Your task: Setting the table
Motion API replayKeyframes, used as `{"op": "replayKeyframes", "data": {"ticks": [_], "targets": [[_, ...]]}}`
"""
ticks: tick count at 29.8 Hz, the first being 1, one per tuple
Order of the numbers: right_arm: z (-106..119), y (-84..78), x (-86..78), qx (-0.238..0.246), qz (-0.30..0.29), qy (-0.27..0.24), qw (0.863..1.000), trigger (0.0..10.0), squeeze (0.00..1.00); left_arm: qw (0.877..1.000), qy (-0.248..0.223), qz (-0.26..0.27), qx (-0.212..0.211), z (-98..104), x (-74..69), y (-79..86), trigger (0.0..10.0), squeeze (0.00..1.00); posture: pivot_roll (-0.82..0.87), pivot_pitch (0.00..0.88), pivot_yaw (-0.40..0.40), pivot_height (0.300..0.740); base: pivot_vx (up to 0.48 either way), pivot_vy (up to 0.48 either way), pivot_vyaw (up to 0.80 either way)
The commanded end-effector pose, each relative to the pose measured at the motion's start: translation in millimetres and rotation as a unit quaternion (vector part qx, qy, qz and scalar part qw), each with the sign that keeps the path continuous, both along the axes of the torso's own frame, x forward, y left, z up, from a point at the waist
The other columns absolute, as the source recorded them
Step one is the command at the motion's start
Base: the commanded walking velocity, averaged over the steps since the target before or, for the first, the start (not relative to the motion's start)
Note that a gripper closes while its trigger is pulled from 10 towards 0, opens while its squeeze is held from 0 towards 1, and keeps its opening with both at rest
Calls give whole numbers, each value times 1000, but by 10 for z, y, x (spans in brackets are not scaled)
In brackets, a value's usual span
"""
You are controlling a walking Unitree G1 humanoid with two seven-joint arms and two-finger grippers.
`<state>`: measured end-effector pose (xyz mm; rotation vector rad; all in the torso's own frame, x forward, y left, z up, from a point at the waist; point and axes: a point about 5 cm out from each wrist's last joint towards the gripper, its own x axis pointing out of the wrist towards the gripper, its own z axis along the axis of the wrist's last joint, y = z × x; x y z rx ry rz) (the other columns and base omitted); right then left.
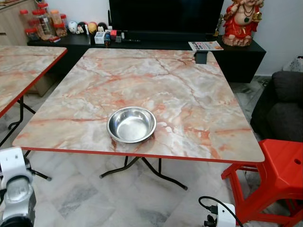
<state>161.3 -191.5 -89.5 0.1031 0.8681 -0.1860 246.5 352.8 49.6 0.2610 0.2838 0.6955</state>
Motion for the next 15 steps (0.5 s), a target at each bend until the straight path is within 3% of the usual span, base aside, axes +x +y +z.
{"op": "replayKeyframes", "data": {"ticks": [1,4,7,8,9,13,14,15], "targets": [[7,10,19,1,-2,-3,1000,10000,0,1000,26,14,6,-83,-72,12,10000,0,8,0,-4,740,0,0,0],[7,10,18,1,-3,-3,1000,10000,0,997,69,25,-16,-264,-186,-15,10000,0,8,0,-5,740,0,0,0],[7,8,17,1,-3,-3,1000,10000,0,993,102,-5,-58,-424,-216,-136,10000,0,8,0,-5,740,0,0,0],[6,3,15,1,-4,-2,1000,10000,0,985,140,-54,-82,-566,-225,-300,10000,0,7,0,-6,740,0,0,0],[6,3,15,1,-4,-2,1000,10000,0,985,140,-54,-82,-566,-225,-300,10000,0,7,0,-6,740,0,0,0],[6,1,15,1,-4,-2,1000,10000,0,964,194,-137,-117,-763,-229,-607,10000,0,2,0,-6,740,0,0,0],[6,0,15,0,-5,-2,1000,10000,0,948,215,-183,-149,-864,-225,-822,10000,0,-1,0,-4,740,0,0,0],[7,-2,17,1,-5,-2,1000,10000,0,942,221,-199,-159,-899,-218,-919,10000,0,-3,0,-4,740,0,0,0]]}}
